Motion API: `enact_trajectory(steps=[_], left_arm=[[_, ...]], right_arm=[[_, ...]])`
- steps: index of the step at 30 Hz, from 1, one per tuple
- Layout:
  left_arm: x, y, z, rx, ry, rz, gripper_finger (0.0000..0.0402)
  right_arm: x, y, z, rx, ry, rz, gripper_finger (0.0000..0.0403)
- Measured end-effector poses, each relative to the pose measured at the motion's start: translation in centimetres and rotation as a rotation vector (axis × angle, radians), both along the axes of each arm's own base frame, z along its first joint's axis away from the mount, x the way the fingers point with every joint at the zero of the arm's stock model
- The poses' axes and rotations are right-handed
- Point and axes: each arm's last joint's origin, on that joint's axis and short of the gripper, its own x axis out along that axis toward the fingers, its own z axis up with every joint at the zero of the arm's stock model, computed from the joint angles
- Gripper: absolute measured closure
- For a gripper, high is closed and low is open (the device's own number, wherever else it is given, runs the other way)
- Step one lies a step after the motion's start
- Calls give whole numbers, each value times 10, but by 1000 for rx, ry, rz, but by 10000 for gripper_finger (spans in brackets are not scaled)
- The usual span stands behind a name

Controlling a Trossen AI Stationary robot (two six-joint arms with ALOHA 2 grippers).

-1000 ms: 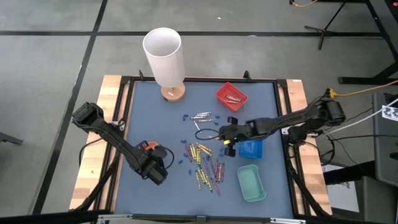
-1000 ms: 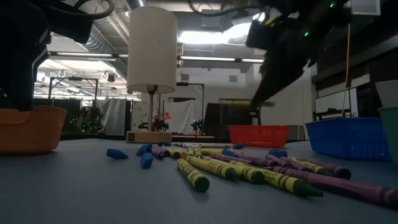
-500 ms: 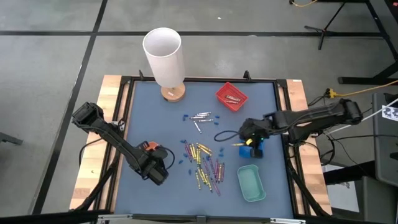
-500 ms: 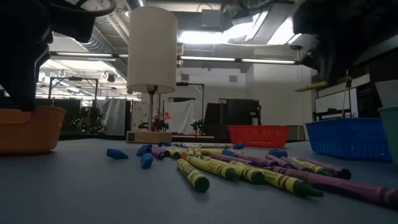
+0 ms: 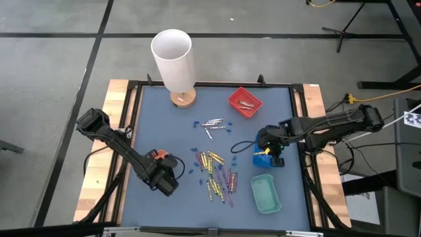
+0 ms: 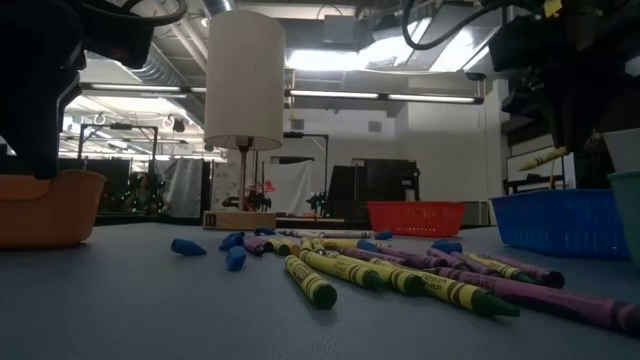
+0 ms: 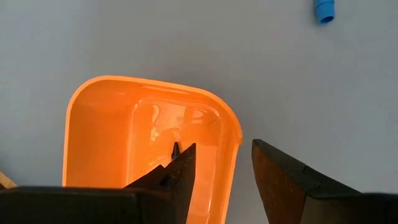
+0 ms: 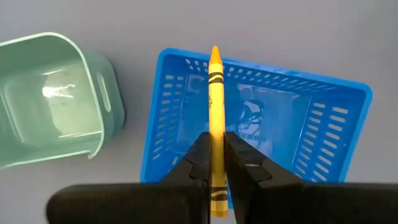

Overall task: Sort crayons
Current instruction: Put the yellow crayon into the blue bin, then put the green crayon into the green bin

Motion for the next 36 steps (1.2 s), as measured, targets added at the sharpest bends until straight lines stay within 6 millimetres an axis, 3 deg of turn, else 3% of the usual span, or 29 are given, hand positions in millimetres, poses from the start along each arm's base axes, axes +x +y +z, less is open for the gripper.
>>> enact_trajectory(steps=[18, 29, 36], left_arm=[[0, 0, 0, -2, -2, 0, 260], [0, 0, 0, -2, -3, 0, 260], [1, 0, 0, -4, -6, 0, 260]], right_arm=[[-3, -3, -3, -102, 44, -26, 371], [-2, -3, -3, -98, 38, -52, 235], [-2, -3, -3, -97, 37, -52, 206]])
